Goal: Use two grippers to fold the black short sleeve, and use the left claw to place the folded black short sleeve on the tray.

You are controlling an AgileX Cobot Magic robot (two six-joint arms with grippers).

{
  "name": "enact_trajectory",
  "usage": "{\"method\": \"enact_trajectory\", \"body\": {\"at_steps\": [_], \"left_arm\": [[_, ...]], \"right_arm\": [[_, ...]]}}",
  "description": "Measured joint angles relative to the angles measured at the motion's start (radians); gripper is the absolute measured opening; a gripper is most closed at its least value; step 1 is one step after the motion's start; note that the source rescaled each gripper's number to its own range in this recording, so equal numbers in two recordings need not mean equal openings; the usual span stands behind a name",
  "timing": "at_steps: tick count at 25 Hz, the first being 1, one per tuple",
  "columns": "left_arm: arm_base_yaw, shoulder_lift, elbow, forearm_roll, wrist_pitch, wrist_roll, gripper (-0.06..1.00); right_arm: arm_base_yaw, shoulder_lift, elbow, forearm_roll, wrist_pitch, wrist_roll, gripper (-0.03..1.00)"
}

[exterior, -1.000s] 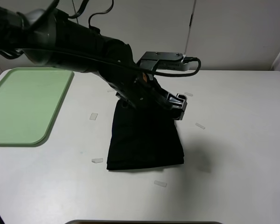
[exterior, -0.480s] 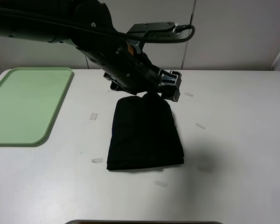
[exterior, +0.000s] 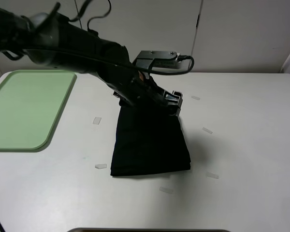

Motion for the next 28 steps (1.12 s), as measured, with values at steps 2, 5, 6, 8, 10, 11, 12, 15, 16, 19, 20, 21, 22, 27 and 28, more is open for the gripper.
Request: {"method": "enact_trajectory", "body": {"at_steps": [2,5,6,8,10,11,12,15,16,19,20,21,22,27,28], "left_arm": [[-0.007,0.039,0.0,0.0,-0.069,0.0,1.0],[-0.015,0.083,0.0,0.0,-0.166,0.001,1.0],[-0.016,0.098,0.0,0.0,-0.19,0.001,1.0],[-0.017,0.124,0.0,0.0,-0.24,0.001,1.0],[-0.017,0.146,0.0,0.0,-0.276,0.001,1.0],[-0.017,0.156,0.0,0.0,-0.293,0.001,1.0],[-0.017,0.166,0.0,0.0,-0.305,0.001,1.0],[-0.017,0.188,0.0,0.0,-0.333,0.0,1.0],[-0.017,0.192,0.0,0.0,-0.337,-0.001,1.0],[-0.017,0.192,0.0,0.0,-0.347,-0.012,1.0],[-0.017,0.185,0.0,0.0,-0.347,-0.014,1.0],[-0.017,0.176,0.0,-0.001,-0.347,-0.015,1.0],[-0.017,0.163,0.002,-0.001,-0.347,-0.017,1.0],[-0.012,0.034,0.003,-0.001,-0.291,-0.017,1.0],[-0.006,0.012,0.003,-0.001,-0.262,-0.017,1.0]], "right_arm": [[0.0,0.0,0.0,0.0,0.0,0.0,1.0],[0.0,0.0,0.0,0.0,0.0,0.0,1.0],[0.0,0.0,0.0,0.0,0.0,0.0,1.0],[0.0,0.0,0.0,0.0,0.0,0.0,1.0],[0.0,0.0,0.0,0.0,0.0,0.0,1.0],[0.0,0.0,0.0,0.0,0.0,0.0,1.0],[0.0,0.0,0.0,0.0,0.0,0.0,1.0],[0.0,0.0,0.0,0.0,0.0,0.0,1.0],[0.0,0.0,0.0,0.0,0.0,0.0,1.0],[0.0,0.0,0.0,0.0,0.0,0.0,1.0],[0.0,0.0,0.0,0.0,0.0,0.0,1.0],[0.0,0.0,0.0,0.0,0.0,0.0,1.0],[0.0,0.0,0.0,0.0,0.0,0.0,1.0],[0.0,0.0,0.0,0.0,0.0,0.0,1.0],[0.0,0.0,0.0,0.0,0.0,0.0,1.0]]}}
